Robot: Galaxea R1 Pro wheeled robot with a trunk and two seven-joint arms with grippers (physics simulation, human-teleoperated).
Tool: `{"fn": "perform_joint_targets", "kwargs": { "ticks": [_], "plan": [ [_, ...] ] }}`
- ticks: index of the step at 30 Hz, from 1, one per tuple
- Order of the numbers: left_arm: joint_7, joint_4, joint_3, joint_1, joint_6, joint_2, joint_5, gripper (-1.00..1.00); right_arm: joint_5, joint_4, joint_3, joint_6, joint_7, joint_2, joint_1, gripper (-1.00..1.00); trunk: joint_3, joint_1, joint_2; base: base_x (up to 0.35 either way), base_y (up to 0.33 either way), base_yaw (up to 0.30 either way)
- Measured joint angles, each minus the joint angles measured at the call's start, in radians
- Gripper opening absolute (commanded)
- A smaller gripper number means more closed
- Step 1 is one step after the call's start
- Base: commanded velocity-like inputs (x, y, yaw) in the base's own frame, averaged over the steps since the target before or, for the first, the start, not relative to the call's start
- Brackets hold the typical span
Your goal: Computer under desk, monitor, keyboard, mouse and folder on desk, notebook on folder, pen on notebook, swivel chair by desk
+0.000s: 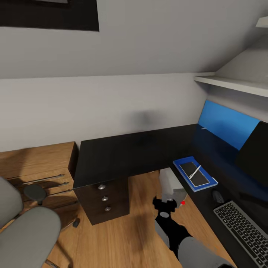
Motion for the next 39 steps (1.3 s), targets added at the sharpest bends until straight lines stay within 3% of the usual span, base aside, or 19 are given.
{"fn": "perform_joint_targets", "kwargs": {
  "ticks": [3,6,9,11,15,19,23,27,30,31,34,37,38,39],
  "plan": [
    [-0.015,0.0,0.0,-0.001,0.006,0.003,0.0,1.0,0.0,0.134,0.033,-0.091,0.008,0.002,0.0,1.0,0.009,-0.012,0.021,0.0,0.0,0.0],
    [-0.019,0.001,0.0,-0.002,0.008,0.003,0.0,1.0,-0.002,0.247,0.039,-0.137,0.017,0.002,0.008,1.0,0.019,-0.023,0.042,0.0,0.0,0.0],
    [-0.022,0.002,0.0,-0.002,0.009,0.0,-0.001,1.0,0.001,0.35,0.042,-0.191,0.057,-0.003,0.043,1.0,0.028,-0.035,0.063,0.0,0.0,0.0],
    [-0.022,0.015,0.0,-0.002,0.009,-0.001,-0.001,1.0,0.001,0.394,0.04,-0.262,0.118,-0.02,0.103,1.0,0.034,-0.042,0.077,0.0,0.0,0.0],
    [-0.022,0.037,-0.001,-0.002,0.007,-0.003,-0.001,1.0,0.001,0.418,0.044,-0.33,0.171,-0.063,0.19,1.0,0.047,-0.058,0.105,0.0,0.0,0.0],
    [-0.022,0.06,-0.001,-0.002,0.006,-0.003,0.0,1.0,0.002,0.424,0.048,-0.347,0.206,-0.088,0.229,1.0,0.06,-0.073,0.133,0.0,0.0,0.0],
    [-0.024,0.195,0.0,-0.002,-0.002,-0.001,-0.001,1.0,0.002,0.427,0.049,-0.356,0.316,-0.118,0.278,1.0,0.072,-0.088,0.161,0.0,0.0,0.113],
    [-0.042,0.28,0.0,-0.002,-0.007,0.0,-0.006,1.0,-0.01,0.423,0.044,-0.357,0.344,-0.122,0.289,1.0,0.085,-0.104,0.189,0.0,0.0,0.249],
    [-0.044,0.294,-0.001,-0.002,-0.007,-0.002,-0.008,1.0,-0.011,0.421,0.041,-0.36,0.346,-0.123,0.289,1.0,0.095,-0.115,0.21,0.0,0.0,0.282],
    [-0.045,0.307,-0.002,-0.002,-0.007,-0.004,-0.009,1.0,-0.035,0.42,0.02,-0.428,0.343,-0.124,0.29,1.0,0.098,-0.119,0.217,0.0,0.0,0.289],
    [-0.046,0.313,-0.006,-0.002,-0.011,-0.007,-0.01,1.0,-0.062,0.424,0.007,-0.494,0.343,-0.124,0.29,1.0,0.101,-0.123,0.225,0.0,0.0,0.29],
    [-0.047,0.344,-0.011,-0.002,-0.111,-0.011,-0.013,1.0,-0.073,0.425,0.0,-0.519,0.343,-0.15,0.291,1.0,0.101,-0.123,0.225,-0.043,0.0,0.272],
    [-0.05,0.38,-0.036,-0.002,-0.173,-0.012,-0.022,1.0,-0.075,0.425,0.0,-0.523,0.342,-0.162,0.291,1.0,0.1,-0.123,0.225,-0.203,0.0,0.158],
    [-0.05,0.387,-0.044,-0.002,-0.184,-0.013,-0.024,1.0,-0.073,0.426,0.002,-0.524,0.343,-0.164,0.291,1.0,0.1,-0.123,0.225,-0.251,0.0,0.101]
  ]
}}
